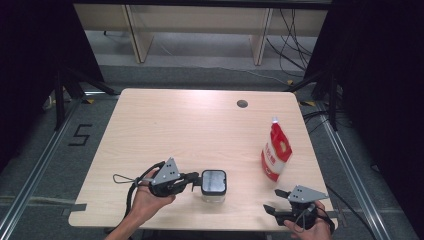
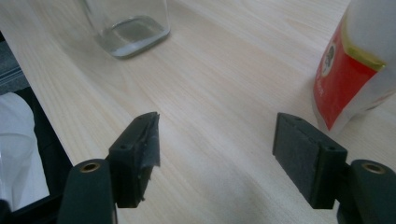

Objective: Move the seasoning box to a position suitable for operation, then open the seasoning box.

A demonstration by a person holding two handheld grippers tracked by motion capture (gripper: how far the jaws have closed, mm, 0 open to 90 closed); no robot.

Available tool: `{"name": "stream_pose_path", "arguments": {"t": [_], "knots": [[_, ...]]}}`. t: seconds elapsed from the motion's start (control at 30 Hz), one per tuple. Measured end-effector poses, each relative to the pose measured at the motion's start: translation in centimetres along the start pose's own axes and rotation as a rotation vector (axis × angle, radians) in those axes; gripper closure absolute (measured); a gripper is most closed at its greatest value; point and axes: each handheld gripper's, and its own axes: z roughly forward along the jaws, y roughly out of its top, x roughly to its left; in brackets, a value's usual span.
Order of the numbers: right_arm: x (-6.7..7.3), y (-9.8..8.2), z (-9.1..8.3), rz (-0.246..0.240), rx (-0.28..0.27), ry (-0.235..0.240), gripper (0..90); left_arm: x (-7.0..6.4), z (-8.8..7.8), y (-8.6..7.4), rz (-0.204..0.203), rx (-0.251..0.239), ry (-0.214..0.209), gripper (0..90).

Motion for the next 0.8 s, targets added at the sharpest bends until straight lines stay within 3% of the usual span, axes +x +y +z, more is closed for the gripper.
{"name": "stream_pose_path", "arguments": {"t": [0.03,0.2,0.33,0.37,0.43,0.6,0.63,0.67,0.8], "knots": [[0.18,-0.03,0.0,0.017,0.002,0.0,33.2,0.03,0.0,0.01,0.005,0.004,0.004,88.9],[0.03,-0.05,0.06,-0.005,-0.001,-0.001,33.2,0.1,0.06,0.06,-0.003,0.0,0.01,88.9],[-0.06,-0.13,0.04,0.006,0.003,0.018,33.2,0.2,-0.12,0.17,-0.007,-0.001,0.018,88.9],[-0.09,-0.16,-0.01,0.006,0.005,0.004,33.2,0.1,-0.11,0.14,-0.018,-0.002,0.016,88.9],[-0.1,-0.15,0.04,0.003,0.002,0.006,33.1,0.12,-0.17,0.11,0.002,0.004,0.014,88.8],[0.03,-0.01,0.07,-0.004,-0.002,0.006,33.1,0.0,-0.08,-0.22,-0.016,0.008,0.019,88.9],[0.27,0.0,0.05,0.02,0.003,0.003,33.1,0.0,-0.07,-0.29,-0.019,0.007,0.02,88.9],[0.11,0.05,0.14,-0.005,0.003,0.005,33.2,-0.07,-0.07,-0.37,-0.03,0.007,0.022,88.8],[0.11,0.13,0.38,-0.016,0.002,0.014,34.1,0.06,-0.02,-0.49,-0.025,0.008,0.026,88.5]]}}
